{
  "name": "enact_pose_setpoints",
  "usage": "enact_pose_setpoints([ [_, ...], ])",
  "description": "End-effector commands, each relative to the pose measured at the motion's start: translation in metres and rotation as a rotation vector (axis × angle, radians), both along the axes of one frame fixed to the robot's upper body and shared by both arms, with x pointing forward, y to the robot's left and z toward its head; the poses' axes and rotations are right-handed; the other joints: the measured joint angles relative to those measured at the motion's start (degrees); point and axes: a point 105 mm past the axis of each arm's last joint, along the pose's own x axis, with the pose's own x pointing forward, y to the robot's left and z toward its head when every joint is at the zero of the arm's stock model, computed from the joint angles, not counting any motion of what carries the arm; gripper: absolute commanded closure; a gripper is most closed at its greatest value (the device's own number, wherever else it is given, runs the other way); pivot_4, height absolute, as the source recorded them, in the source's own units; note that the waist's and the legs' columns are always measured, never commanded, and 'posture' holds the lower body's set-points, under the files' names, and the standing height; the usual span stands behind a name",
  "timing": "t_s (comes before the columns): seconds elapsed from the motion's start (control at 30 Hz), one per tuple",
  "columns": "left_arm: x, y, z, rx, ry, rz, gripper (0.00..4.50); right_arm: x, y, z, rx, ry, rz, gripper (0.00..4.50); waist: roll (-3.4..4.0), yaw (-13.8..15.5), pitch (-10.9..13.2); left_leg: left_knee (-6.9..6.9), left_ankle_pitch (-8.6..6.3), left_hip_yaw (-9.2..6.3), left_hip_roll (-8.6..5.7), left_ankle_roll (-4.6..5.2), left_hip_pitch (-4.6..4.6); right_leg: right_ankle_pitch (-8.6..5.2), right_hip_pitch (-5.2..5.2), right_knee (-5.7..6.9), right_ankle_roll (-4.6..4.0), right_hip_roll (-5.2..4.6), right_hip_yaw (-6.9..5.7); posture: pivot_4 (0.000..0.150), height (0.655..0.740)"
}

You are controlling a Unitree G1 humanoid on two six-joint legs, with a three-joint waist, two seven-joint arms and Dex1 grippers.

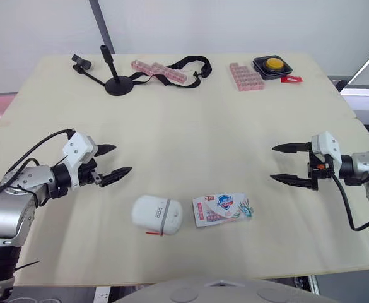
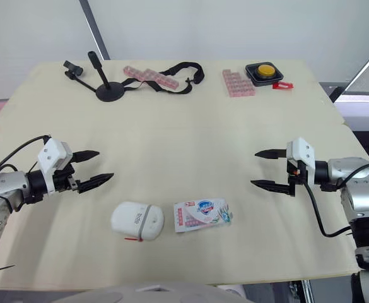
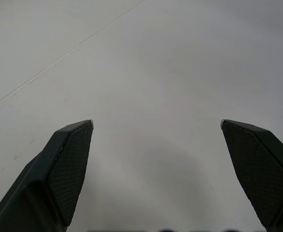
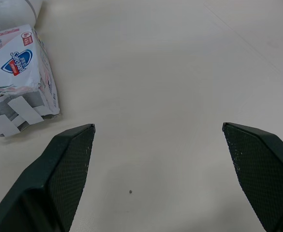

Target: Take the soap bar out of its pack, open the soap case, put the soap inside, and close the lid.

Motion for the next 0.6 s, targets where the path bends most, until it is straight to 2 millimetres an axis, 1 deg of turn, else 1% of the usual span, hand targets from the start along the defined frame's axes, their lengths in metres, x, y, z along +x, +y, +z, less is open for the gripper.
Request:
enact_pose_setpoints([
  [0.03,0.0006,0.0024,0.0058,0.028,-0.036,-0.013,0.01,0.0012,-0.0010,0.0100,0.007,-0.051,-0.005,0.00,0.00,0.0,0.0,0.00,0.00,0.00,0.00,0.00,0.00,0.00,0.00,0.00,0.00,0.00,0.00,0.150,0.7400],
  [0.27,-0.0018,-0.0021,0.0070,-0.008,-0.043,-0.043,0.01,0.0033,0.0024,0.0088,0.010,-0.040,-0.022,0.00,0.00,0.0,0.0,0.00,0.00,0.00,0.00,0.00,0.01,0.00,0.00,0.01,0.00,0.00,0.00,0.150,0.7400],
  [0.6,-0.0019,-0.0054,0.0128,-0.063,-0.079,-0.063,0.01,0.0052,0.0050,0.0137,0.010,-0.035,-0.013,0.00,0.00,0.0,0.0,0.00,0.00,0.00,0.00,0.00,0.01,0.00,0.00,0.02,0.00,0.00,-0.01,0.150,0.7400],
])
